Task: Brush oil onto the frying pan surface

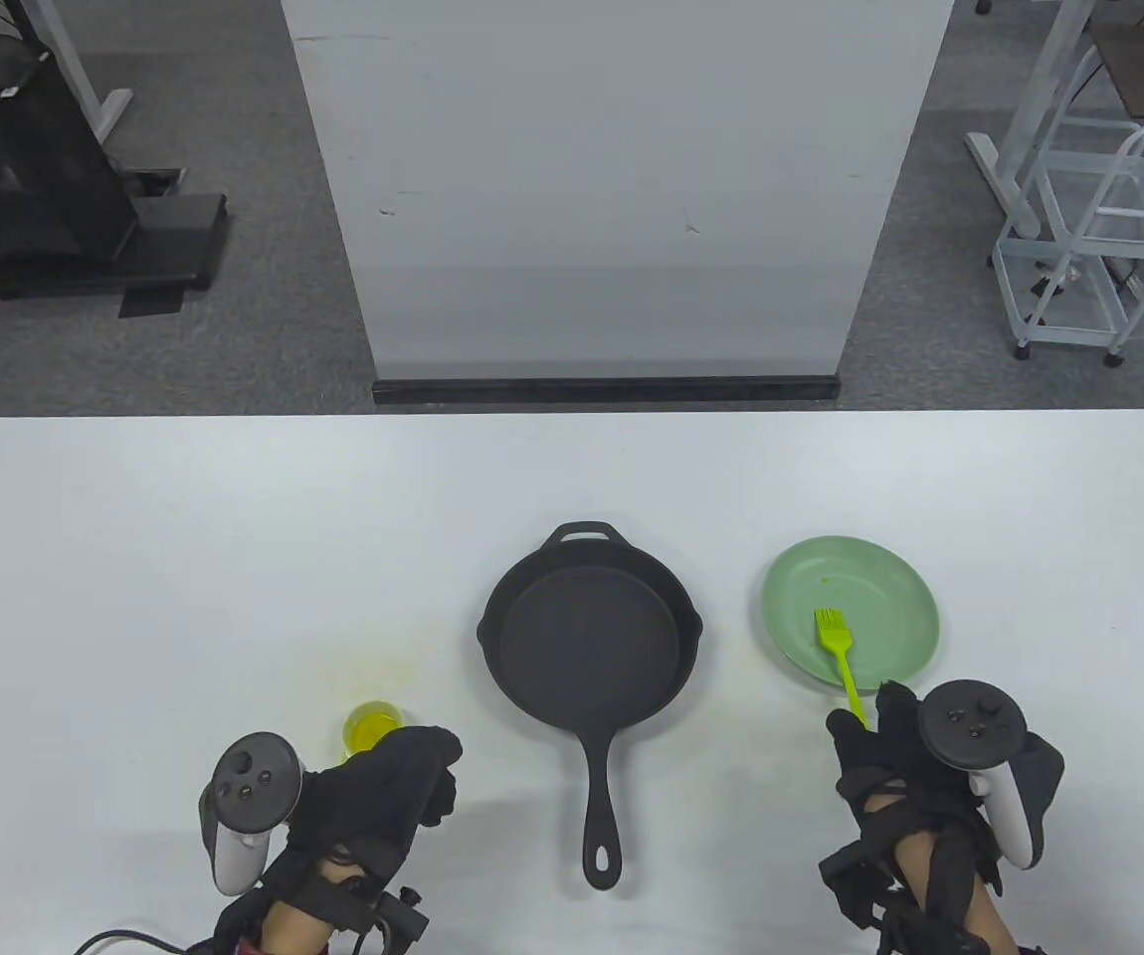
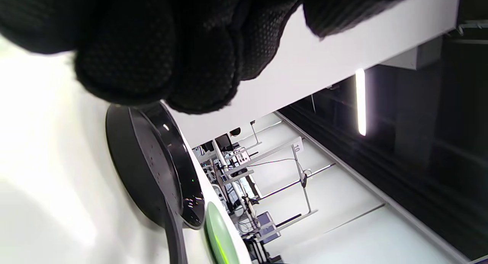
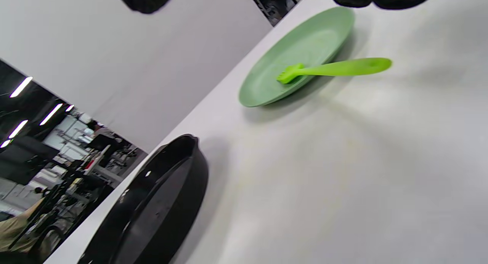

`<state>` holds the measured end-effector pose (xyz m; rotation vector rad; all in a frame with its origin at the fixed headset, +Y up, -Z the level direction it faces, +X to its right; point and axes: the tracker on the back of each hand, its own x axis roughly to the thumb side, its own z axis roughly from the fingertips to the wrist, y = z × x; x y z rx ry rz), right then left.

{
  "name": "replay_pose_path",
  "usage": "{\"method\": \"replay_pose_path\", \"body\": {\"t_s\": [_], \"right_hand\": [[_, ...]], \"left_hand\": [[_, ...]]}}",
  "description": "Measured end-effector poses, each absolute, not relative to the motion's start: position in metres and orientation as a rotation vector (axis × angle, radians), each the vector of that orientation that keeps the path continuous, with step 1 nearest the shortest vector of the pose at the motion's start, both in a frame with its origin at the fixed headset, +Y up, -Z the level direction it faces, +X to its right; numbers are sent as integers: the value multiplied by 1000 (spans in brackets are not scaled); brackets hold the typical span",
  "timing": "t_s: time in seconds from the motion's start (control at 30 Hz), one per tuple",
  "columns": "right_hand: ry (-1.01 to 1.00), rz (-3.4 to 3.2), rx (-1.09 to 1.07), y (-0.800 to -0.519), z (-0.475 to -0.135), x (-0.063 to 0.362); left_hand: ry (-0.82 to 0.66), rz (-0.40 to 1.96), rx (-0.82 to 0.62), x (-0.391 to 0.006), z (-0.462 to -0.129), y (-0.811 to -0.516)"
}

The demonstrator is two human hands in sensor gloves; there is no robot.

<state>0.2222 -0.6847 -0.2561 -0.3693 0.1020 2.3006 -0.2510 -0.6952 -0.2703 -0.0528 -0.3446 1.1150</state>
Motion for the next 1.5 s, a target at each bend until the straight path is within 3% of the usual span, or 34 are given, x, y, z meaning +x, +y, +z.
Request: {"method": "replay_pose_path", "body": {"t_s": [0.13,0.37,0.57,0.7,1.07,1.5], "right_hand": [[74,2352,-216,-673,-252,196],[23,2478,-65,-673,-246,157],[-108,2615,32,-681,-237,130],[-216,2750,65,-690,-235,115],[-314,2922,167,-719,-234,95],[-261,2944,204,-728,-232,95]], "left_hand": [[-379,1009,-44,-257,-270,-674],[-343,642,130,-281,-259,-641],[-245,312,213,-287,-254,-649],[-156,96,174,-289,-255,-660],[-75,62,114,-295,-259,-690],[-41,76,103,-297,-259,-692]]}}
